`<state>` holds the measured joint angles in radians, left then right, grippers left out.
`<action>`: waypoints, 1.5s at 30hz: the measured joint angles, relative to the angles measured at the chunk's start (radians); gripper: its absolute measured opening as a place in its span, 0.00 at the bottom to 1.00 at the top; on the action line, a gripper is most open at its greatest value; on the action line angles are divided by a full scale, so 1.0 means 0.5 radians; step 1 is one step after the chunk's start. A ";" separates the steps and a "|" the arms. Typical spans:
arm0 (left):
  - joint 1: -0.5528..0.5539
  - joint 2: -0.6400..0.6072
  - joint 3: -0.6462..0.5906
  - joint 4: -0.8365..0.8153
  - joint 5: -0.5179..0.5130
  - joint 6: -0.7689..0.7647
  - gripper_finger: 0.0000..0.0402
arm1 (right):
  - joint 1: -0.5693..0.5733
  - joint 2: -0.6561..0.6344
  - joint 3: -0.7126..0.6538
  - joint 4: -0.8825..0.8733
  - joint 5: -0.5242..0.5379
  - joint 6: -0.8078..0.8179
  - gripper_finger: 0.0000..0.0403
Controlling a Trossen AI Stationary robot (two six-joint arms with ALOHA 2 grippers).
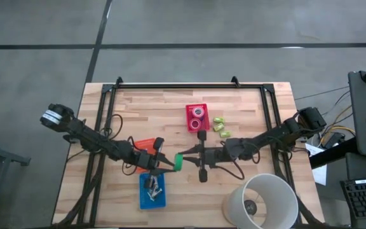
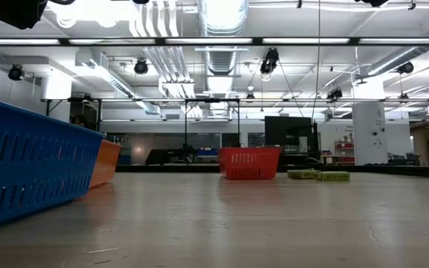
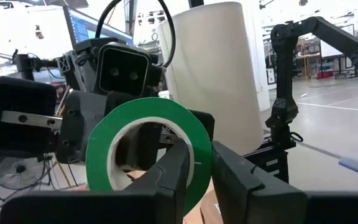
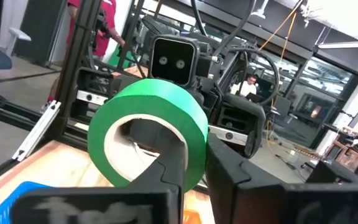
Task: Pick and place Stapler, Stapler remover, tape
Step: Put the green tape into the red bin
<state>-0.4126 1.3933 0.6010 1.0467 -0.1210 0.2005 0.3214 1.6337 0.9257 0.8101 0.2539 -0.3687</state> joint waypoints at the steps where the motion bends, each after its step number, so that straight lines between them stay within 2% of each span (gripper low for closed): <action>1: 0.000 -0.001 0.000 -0.001 0.000 -0.001 0.17 | 0.000 0.000 0.000 0.000 0.000 -0.002 0.07; 5: -0.003 -0.002 -0.002 -0.004 -0.043 -0.008 0.17 | 0.002 -0.003 0.000 -0.022 0.035 -0.001 0.07; 9: -0.008 -0.047 -0.003 -0.085 -0.265 -0.072 0.19 | 0.002 -0.047 0.000 -0.133 0.235 0.025 0.09; 14: -0.008 -0.106 -0.003 -0.269 -0.569 -0.099 0.29 | 0.001 -0.117 0.001 -0.355 0.486 0.057 0.09; 17: -0.008 -0.114 -0.003 -0.279 -0.749 -0.108 0.36 | -0.005 -0.154 0.001 -0.434 0.543 0.094 0.10; 21: -0.008 -0.114 -0.003 -0.285 -0.796 -0.104 0.42 | -0.004 -0.166 0.001 -0.475 0.543 0.081 0.10; 31: -0.011 -0.117 -0.003 -0.372 -1.134 -0.021 0.43 | -0.002 -0.258 0.008 -0.729 0.783 0.210 0.10; 35: -0.012 -0.117 -0.003 -0.394 -1.418 -0.030 0.43 | -0.008 -0.272 0.036 -0.799 1.077 0.288 0.10; 38: -0.014 -0.117 -0.003 -0.408 -1.530 -0.032 0.43 | -0.049 -0.269 0.047 -0.943 1.225 0.417 0.10; 45: -0.016 -0.117 -0.003 -0.411 -1.532 -0.087 0.43 | -0.320 -0.248 0.073 -1.439 1.236 0.996 0.11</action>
<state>-0.4206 1.3346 0.5995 0.8413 -0.8871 0.1569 0.1614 1.5094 0.9622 0.0907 0.8721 0.1292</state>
